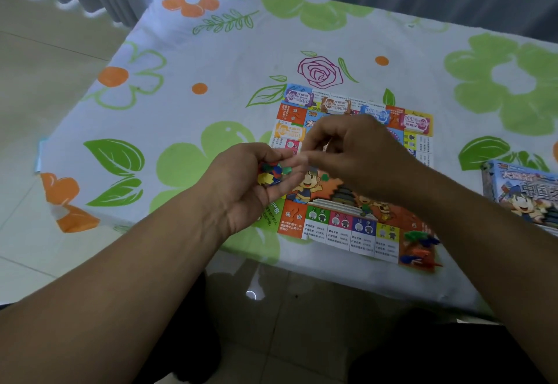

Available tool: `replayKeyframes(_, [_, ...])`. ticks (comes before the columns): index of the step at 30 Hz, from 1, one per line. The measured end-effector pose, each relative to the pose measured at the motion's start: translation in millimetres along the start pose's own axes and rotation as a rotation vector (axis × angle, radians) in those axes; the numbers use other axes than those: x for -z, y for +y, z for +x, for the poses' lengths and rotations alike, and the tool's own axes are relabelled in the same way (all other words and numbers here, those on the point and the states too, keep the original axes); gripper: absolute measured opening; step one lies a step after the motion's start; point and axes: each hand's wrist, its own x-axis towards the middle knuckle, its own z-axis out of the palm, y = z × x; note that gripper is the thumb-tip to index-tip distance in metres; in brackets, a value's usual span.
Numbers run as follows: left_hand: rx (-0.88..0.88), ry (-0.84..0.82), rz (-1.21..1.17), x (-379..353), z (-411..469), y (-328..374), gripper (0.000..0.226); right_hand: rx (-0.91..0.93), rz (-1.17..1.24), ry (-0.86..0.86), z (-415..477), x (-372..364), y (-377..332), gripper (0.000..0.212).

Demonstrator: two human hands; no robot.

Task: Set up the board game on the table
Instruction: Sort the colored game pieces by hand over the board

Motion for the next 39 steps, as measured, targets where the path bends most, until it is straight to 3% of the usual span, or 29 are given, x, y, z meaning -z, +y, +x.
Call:
replayKeyframes(3, [-0.014,0.058,-0.010,3.6,-0.5,2.7,0.022,-0.125,0.017,0.002,5.1,5.3,6.0,0.007])
replayKeyframes(7, [-0.032,0.063,0.004,4.7,-4.0,4.6,0.022,-0.188,-0.168,-0.242,3.1,-20.6,16.2,0.011])
replayKeyframes(10, [-0.044,0.078,0.001,6.4,-4.8,7.8,0.021,-0.223,-0.174,-0.310,2.7,-30.0,20.3,0.010])
replayKeyframes(15, [-0.048,0.071,-0.016,8.5,-5.3,10.8,0.022,-0.266,-0.060,-0.291,4.5,-30.1,23.7,0.026])
replayKeyframes(29, [-0.050,0.053,0.001,7.3,-4.2,10.7,0.019,-0.293,-0.101,-0.262,5.4,-34.8,29.1,0.015])
replayKeyframes(36, [-0.059,0.042,-0.002,5.9,-4.3,9.5,0.021,-0.498,0.216,-0.152,5.3,-27.8,24.3,0.005])
replayKeyframes(39, [-0.061,0.046,-0.008,6.9,-4.6,10.0,0.020,-0.505,0.242,-0.165,6.1,-29.7,23.1,0.006])
